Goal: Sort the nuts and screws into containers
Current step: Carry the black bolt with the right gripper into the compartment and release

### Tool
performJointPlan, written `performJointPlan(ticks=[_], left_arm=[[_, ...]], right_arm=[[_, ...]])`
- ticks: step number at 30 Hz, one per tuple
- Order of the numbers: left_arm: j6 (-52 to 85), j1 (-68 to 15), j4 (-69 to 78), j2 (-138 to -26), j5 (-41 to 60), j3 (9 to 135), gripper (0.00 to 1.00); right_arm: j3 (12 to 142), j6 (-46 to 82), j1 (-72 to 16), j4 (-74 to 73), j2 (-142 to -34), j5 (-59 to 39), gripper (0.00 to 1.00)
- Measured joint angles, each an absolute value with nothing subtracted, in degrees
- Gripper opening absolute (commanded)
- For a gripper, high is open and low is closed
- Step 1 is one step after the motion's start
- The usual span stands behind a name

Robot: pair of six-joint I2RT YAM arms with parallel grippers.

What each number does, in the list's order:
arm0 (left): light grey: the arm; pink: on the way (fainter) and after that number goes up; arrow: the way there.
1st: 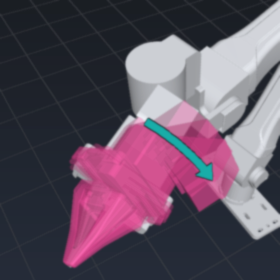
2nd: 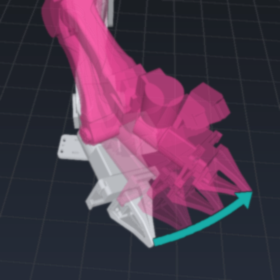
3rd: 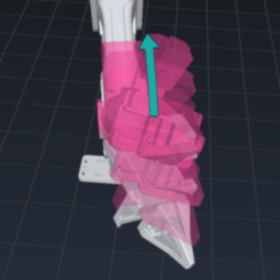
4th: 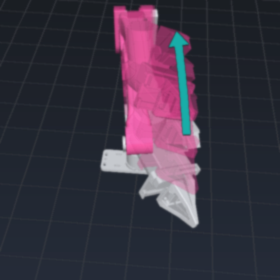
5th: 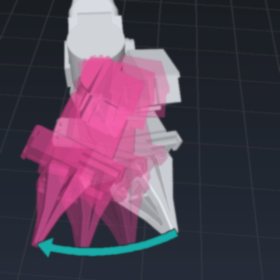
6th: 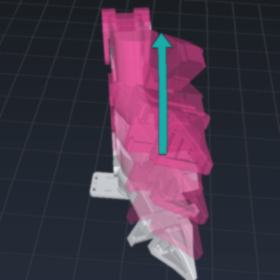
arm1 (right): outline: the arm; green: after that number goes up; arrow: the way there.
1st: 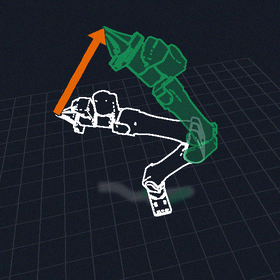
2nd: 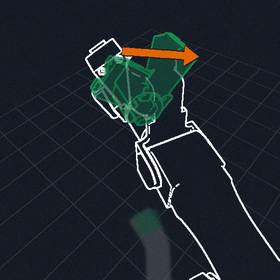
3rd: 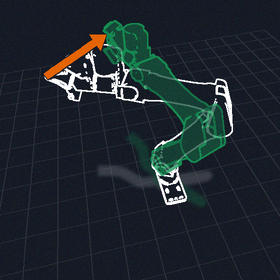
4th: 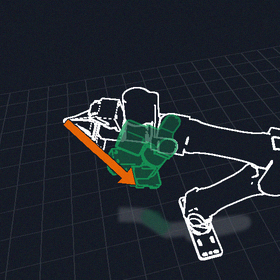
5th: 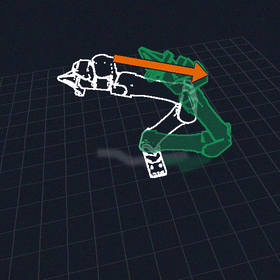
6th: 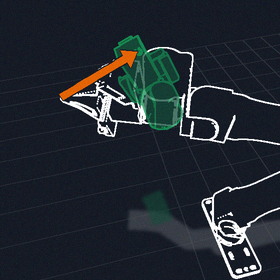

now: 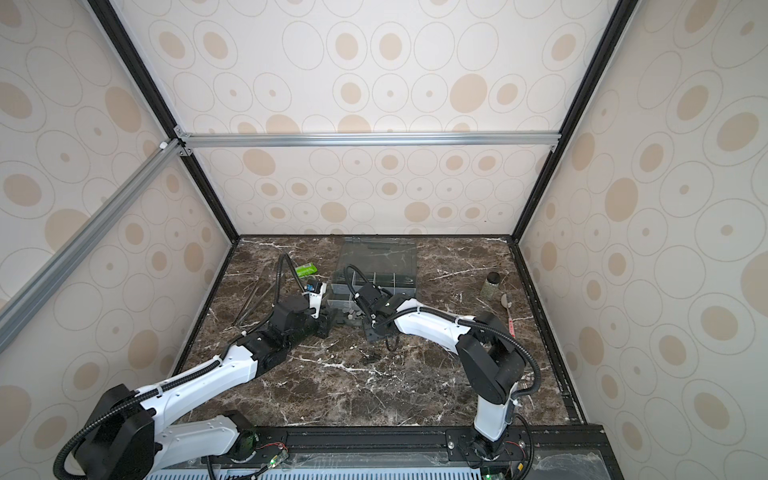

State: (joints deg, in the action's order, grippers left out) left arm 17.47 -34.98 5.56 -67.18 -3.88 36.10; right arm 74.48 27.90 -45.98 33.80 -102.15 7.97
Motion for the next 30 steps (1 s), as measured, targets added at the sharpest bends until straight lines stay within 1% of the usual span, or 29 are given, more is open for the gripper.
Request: performJointPlan(ticks=[6,14,21,23,27,30], left_arm=[[17.82,-34.96,5.52,-66.04,-4.14,35.38,0.40],[18.46,-34.76,5.41,-64.05,-4.21,33.76,0.40],[19.51,-34.74,5.30,-62.70,-4.19,32.75,0.40],[19.81,-34.72,5.32,-62.65,-4.12,32.51,0.40],[20.14,-34.70,5.28,-62.67,-3.97,32.25,0.40],[20.16,-34.70,5.30,-62.67,-3.97,32.25,0.40]], right_arm=[[85.62,23.20,-43.00,34.94,-104.49,9.47,0.11],[101.19,18.24,-41.25,35.73,-115.31,9.89,0.11],[108.57,16.97,-40.34,36.58,-123.20,8.91,0.11],[109.75,17.02,-40.16,36.91,-124.75,8.75,0.13],[110.13,17.23,-40.10,37.45,-126.30,8.40,0.22],[110.15,17.34,-40.10,37.95,-126.43,8.34,0.26]])
